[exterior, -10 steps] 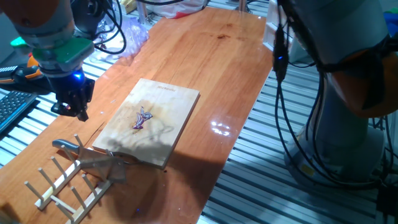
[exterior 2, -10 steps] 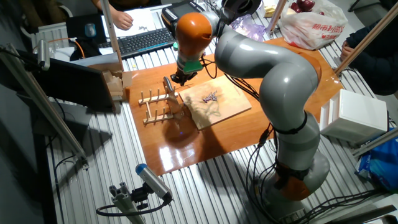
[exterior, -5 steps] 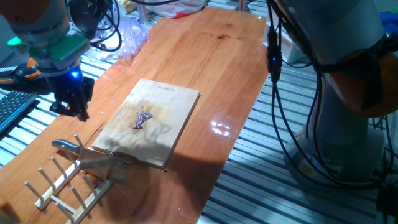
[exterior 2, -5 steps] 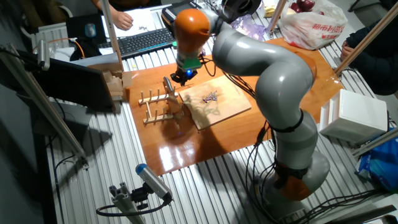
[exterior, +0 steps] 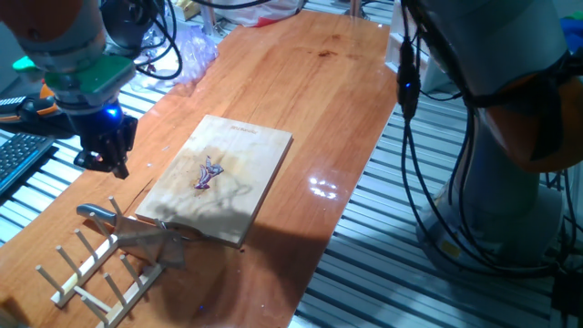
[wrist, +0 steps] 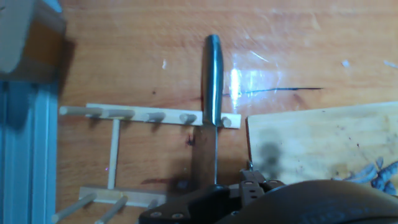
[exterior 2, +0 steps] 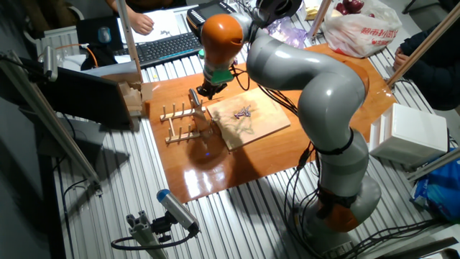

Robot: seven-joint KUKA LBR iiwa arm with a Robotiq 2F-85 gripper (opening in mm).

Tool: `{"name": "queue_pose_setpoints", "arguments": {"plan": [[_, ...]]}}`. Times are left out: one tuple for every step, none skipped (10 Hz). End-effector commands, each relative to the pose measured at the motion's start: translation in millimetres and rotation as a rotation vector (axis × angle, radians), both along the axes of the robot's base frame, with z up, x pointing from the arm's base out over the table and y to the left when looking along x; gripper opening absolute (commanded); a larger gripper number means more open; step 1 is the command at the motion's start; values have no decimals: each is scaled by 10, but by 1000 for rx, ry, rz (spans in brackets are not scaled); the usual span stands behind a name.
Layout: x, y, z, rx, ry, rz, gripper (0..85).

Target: Chop the onions

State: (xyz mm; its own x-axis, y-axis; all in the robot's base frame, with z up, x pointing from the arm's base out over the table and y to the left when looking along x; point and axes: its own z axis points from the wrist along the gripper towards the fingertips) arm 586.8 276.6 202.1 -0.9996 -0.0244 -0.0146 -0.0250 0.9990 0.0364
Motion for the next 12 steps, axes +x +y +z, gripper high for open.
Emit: {"name": "queue_pose_setpoints", "arguments": {"plan": [[12, 38, -11, -3, 7, 51, 0], [25, 51, -46, 30, -40, 84, 0], [26, 3, -52, 38, 13, 27, 0], [13, 17, -42, 27, -4, 15, 0], [14, 22, -44, 30, -23, 25, 0], [17, 17, -47, 35, -24, 33, 0], [17, 16, -48, 36, -24, 36, 0], [18, 14, -48, 41, -24, 36, 0], [17, 15, -48, 47, -24, 36, 0], [11, 14, -44, 47, -26, 37, 0], [-9, 7, -26, 47, -30, 37, 0], [-36, 4, 2, 47, -27, 36, 0]]}}
